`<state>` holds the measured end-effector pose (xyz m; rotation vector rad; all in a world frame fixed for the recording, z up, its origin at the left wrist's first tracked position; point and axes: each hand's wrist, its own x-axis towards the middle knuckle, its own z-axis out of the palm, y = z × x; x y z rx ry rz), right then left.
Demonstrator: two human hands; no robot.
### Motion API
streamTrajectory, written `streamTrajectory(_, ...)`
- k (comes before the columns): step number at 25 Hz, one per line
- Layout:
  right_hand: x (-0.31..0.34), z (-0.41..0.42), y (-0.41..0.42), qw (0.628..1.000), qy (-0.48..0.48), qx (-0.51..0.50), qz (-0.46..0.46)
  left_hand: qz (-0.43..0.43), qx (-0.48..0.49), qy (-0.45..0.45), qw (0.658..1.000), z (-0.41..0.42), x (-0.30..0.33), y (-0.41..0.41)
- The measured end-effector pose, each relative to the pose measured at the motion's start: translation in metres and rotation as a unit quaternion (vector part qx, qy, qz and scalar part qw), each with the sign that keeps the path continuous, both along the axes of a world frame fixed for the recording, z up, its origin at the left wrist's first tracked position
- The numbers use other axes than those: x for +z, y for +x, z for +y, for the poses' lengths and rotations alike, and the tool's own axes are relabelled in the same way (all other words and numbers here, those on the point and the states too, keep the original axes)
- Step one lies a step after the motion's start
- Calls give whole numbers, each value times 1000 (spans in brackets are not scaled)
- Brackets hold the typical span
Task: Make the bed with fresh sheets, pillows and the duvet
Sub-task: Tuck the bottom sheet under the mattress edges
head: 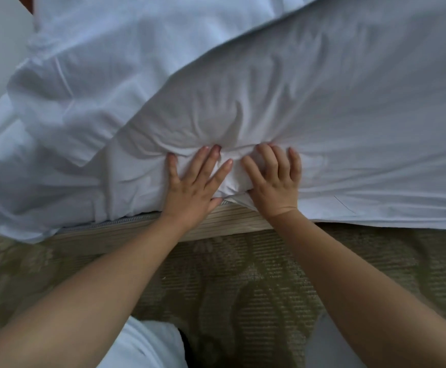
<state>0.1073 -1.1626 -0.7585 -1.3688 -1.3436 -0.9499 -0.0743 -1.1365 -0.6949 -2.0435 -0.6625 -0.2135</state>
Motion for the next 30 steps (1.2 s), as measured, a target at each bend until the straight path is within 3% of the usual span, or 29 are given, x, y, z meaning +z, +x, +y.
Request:
streamTrajectory(7, 10, -29, 16, 988, -101, 113, 4, -5, -28, 27, 999, 12, 0, 8)
streamTrajectory(12, -5, -45, 18, 984, -155, 35, -84, -12, -30, 41, 999, 9, 3, 9)
streamTrajectory(14, -8, -45, 16, 984, -152, 3, -96, -26, -28, 11, 999, 5, 1, 12)
streamTrajectory(19, 15, -43, 42, 988, -94, 69, -101, -82, -60, -93, 990, 0, -3, 22)
streamTrajectory(26, 12, -28, 38, 997, -48, -13, -51, -118, -77, 23, 990, 13, -14, 30)
streamTrajectory(30, 22, -30, 34, 994, -104, 19, 17, -197, -93, 32, 975, 13, -18, 52)
